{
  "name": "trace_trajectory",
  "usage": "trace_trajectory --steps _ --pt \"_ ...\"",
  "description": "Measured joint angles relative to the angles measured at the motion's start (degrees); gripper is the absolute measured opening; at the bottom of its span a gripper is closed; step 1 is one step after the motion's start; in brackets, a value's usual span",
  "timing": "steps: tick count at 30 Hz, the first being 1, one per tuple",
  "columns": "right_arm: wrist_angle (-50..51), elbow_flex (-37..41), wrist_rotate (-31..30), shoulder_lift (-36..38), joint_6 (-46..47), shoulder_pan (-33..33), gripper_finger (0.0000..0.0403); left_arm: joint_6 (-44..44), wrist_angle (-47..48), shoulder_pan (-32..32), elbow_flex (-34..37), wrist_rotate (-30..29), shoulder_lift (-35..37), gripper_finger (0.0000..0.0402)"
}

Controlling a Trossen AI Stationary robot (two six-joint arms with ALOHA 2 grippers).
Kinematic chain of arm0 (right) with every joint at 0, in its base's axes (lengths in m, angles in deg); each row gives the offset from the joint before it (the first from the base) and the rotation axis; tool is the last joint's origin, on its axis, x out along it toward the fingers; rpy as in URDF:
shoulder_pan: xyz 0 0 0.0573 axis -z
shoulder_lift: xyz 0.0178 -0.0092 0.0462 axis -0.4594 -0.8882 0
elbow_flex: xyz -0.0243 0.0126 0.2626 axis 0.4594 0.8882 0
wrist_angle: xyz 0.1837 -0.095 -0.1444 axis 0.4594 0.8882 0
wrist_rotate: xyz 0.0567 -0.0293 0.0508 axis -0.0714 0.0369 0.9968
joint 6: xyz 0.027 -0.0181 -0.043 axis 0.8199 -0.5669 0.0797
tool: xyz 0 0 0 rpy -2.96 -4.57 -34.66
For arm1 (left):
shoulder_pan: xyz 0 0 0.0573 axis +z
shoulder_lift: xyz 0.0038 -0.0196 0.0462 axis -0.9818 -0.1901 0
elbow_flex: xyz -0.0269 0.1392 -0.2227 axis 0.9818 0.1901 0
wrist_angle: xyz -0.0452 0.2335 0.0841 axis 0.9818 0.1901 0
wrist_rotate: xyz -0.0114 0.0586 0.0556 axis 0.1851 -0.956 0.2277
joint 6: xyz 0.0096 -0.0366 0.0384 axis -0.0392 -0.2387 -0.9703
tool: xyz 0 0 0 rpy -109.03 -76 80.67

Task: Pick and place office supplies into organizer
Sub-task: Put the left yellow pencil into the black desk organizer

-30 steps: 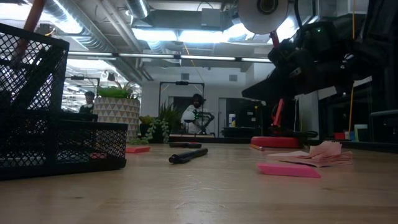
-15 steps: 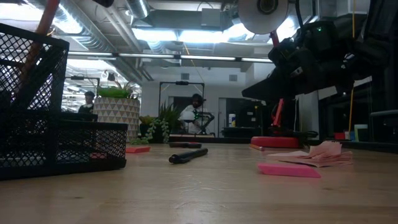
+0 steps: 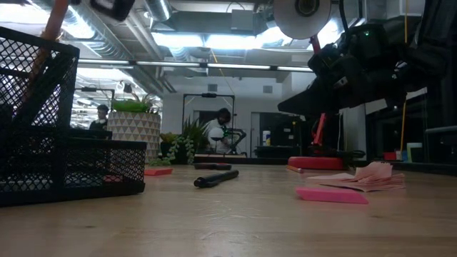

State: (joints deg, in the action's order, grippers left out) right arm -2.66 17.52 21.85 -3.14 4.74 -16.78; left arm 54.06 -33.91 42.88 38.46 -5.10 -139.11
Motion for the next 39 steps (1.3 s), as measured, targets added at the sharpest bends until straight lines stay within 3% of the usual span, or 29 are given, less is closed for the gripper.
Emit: trace_trajectory --steps 20,39 --pt "0.0 0.0 0.0 0.0 0.1 0.0 0.0009 2.0 -2.9 0.0 0.8 2.6 0.0 0.0020" --pt "0.0 0.0 0.0 0.0 0.2 0.0 0.0009 7.8 2.2 0.0 0.8 0.6 0.1 0.0020"
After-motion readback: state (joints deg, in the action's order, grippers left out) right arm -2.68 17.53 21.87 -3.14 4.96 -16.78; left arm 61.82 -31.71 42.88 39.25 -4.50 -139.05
